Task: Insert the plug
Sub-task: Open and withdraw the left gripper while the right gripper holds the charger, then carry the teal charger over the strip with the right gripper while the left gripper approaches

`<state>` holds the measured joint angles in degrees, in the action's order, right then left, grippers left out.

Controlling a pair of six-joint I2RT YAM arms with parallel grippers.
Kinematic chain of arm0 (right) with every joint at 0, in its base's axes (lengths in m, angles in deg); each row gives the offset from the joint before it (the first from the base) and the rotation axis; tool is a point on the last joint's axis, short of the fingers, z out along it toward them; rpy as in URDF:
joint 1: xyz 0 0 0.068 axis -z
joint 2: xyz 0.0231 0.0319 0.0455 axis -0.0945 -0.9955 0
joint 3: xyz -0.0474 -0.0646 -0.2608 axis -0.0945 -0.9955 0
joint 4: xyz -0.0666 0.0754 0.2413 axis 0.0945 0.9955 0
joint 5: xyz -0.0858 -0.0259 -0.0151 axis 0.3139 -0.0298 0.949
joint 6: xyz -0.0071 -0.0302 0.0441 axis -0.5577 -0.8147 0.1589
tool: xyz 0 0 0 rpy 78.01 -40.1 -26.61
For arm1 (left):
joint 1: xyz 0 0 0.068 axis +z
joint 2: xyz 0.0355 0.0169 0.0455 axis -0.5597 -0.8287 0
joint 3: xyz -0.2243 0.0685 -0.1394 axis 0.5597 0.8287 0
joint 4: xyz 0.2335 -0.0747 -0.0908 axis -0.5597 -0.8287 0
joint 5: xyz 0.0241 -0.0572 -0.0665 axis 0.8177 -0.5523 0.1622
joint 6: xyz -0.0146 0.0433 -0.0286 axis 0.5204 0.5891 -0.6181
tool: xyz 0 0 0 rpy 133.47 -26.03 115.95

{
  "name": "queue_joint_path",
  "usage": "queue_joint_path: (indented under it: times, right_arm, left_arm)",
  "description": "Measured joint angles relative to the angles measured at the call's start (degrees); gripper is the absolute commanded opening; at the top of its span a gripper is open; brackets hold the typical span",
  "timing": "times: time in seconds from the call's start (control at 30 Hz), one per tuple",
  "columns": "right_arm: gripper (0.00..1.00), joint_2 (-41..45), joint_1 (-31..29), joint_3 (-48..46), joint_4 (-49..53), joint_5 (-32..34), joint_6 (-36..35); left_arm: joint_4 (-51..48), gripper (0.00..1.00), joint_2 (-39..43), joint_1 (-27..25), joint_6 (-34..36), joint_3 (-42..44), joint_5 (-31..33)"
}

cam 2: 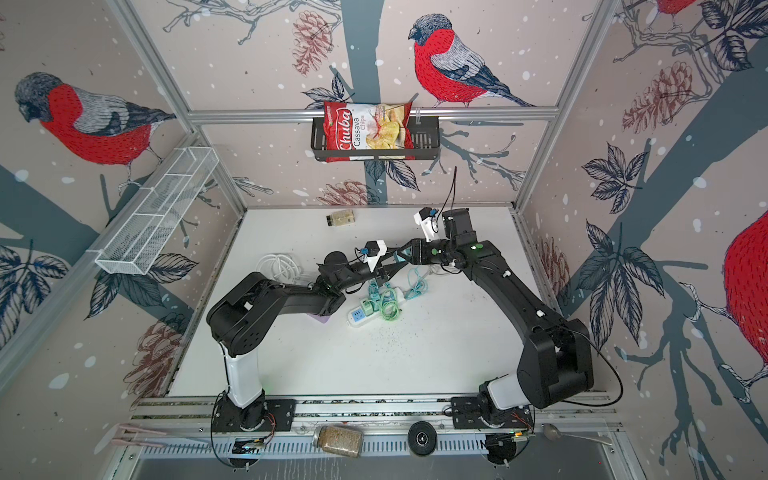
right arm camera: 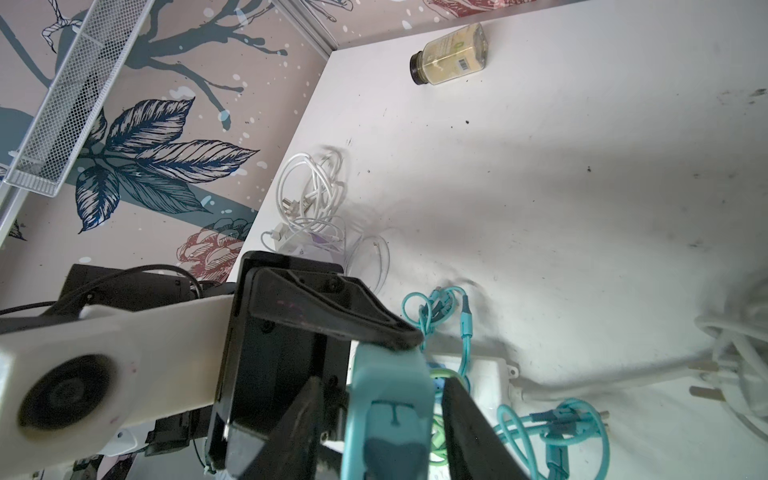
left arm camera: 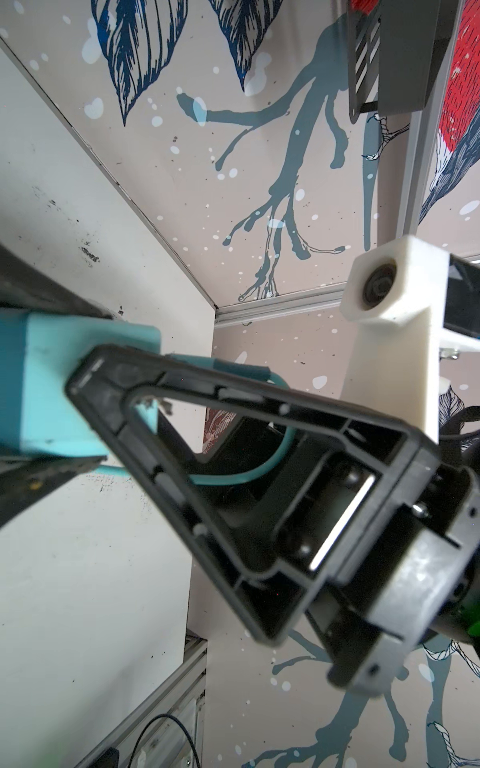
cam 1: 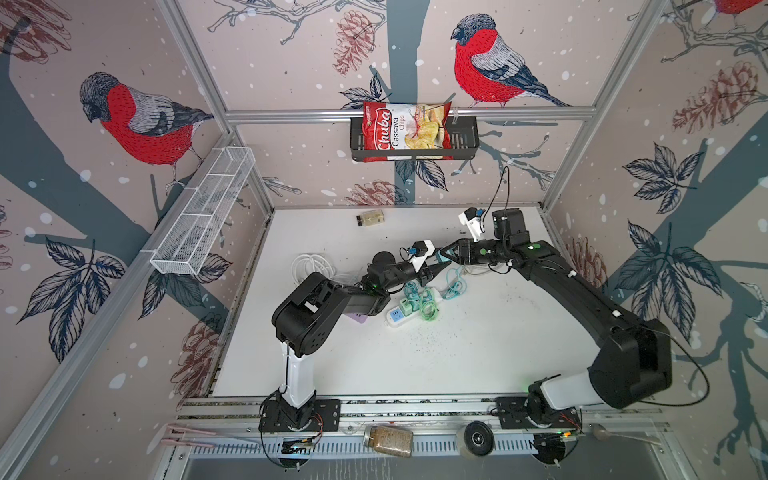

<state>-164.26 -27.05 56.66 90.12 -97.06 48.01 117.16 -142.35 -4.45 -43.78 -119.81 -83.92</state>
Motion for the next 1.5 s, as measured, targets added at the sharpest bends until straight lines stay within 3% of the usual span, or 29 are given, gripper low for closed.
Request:
queue_joint_path:
  times: [0.2,0.47,0.63,0.7,0.8,1.0,1.2,1.33,1.5]
  right_arm:
    - [0.37,-0.5,-0.5,0.1,0.1,0.1,-0.1]
    - [0.17,-0.8,-1.1,0.1,0.3,1.7,0.6]
    - [0.12,-0.7,-1.4,0.3,0.4,2.4,0.3]
    - [0.1,-0.7,-1.4,0.5,0.7,2.4,0.3]
    - [0.08,-0.7,-1.5,0.7,1.1,2.4,0.0]
    - [0.07,-0.4,0.5,2.8,2.9,3.1,-1.4]
    - [0.07,-0.2,1.8,3.3,4.0,3.6,-2.9]
    - [0.07,0.7,1.7,3.3,6.5,4.0,-5.8]
    - [0.07,1.4,0.2,3.0,8.9,8.9,-8.7]
  left_arm:
    - [0.3,0.14,0.1,0.0,0.5,0.5,0.1]
    - [0.3,0.16,0.2,-0.1,2.3,0.6,0.9]
    - [0.3,0.26,0.2,-0.1,2.4,0.6,1.1]
    - [0.3,0.42,0.3,-0.1,2.4,0.7,1.2]
    - [0.3,0.56,0.8,-0.1,2.0,1.0,1.5]
    - [-0.8,0.65,5.2,-0.1,0.9,2.6,4.5]
    - [-13.6,0.62,12.9,-0.1,3.0,2.8,11.6]
    - [-28.8,0.53,18.9,-0.1,3.8,3.1,22.4]
    - [-47.8,0.46,26.5,-0.1,-1.4,7.2,33.4]
